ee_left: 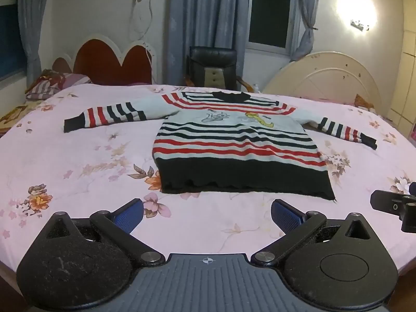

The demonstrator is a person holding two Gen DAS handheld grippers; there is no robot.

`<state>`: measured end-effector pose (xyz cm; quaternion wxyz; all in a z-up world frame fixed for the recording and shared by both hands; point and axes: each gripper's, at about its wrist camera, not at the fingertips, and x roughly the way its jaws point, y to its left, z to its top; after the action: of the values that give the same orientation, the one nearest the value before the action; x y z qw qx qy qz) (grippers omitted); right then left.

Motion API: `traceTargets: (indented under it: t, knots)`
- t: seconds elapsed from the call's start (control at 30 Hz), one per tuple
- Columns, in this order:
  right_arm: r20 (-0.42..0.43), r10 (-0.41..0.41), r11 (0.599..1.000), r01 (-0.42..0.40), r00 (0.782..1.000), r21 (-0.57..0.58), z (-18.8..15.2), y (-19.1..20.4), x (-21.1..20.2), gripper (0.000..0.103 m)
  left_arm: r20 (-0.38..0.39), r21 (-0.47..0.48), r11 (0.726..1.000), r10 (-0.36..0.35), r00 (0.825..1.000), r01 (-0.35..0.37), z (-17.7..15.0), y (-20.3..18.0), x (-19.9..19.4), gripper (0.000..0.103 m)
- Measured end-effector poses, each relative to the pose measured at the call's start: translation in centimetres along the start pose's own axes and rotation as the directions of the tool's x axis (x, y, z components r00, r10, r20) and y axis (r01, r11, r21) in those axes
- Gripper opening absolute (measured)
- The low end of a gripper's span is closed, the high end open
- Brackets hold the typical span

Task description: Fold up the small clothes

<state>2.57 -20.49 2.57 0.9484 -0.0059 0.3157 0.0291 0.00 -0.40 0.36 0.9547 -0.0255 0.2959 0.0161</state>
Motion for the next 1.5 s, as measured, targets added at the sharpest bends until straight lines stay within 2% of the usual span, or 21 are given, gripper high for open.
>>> traceTargets:
  t: [1.5]
  knots:
    - [0.004, -0.011, 1.0, 0.011, 1.0, 0.008, 0.39, -0.19, -0.02, 0.102, 0.003, 0.016, 1.0, 0.001, 1.0, -0.002, 0.0, -0.62, -0.07, 0.103]
